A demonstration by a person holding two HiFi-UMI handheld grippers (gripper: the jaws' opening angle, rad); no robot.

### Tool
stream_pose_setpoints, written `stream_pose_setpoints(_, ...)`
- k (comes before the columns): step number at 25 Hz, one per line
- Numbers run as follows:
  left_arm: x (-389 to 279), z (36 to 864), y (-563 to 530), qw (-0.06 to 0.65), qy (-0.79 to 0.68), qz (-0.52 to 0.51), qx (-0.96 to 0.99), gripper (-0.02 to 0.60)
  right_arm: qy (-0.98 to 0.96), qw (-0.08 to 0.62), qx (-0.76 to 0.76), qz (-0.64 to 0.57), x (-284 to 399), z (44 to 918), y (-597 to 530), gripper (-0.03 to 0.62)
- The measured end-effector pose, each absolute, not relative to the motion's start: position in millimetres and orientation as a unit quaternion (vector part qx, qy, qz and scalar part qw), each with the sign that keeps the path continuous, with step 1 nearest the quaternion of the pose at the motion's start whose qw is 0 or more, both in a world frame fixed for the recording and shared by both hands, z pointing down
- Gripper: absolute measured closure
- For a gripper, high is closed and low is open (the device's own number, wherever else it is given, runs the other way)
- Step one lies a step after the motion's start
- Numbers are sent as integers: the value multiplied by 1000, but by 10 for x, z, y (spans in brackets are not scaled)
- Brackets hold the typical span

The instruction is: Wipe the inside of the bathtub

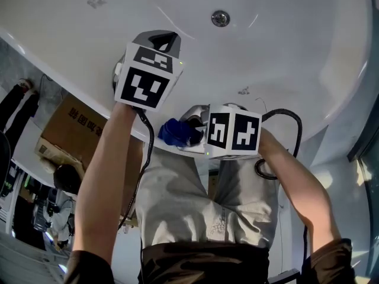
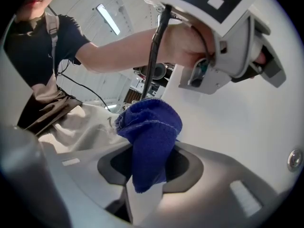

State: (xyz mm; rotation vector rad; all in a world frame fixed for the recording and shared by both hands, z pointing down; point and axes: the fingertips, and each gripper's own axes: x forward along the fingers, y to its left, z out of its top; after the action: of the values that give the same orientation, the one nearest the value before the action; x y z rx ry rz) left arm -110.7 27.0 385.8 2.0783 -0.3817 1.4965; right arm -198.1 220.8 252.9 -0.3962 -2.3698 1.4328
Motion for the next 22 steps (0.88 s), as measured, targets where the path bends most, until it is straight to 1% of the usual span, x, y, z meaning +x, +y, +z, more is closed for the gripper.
stream_pose_setpoints(4, -1067, 3862, 201, 272, -151, 551, 774, 580, -839, 182, -63, 509, -1656, 2800, 1835, 457)
stream_pose_setpoints(10, -1012, 3876, 133, 276, -167, 543, 775, 580, -843, 235, 28, 484, -1050, 3181, 1318, 457)
stream_pose_setpoints(16, -844, 3990, 97, 296, -187, 528, 774, 580, -844, 322, 88, 420, -497, 3668, 994, 456)
stream_pose_setpoints(22, -871, 4169, 254, 342, -215, 513, 757, 580, -841, 415, 107, 330, -294, 4188, 918, 453)
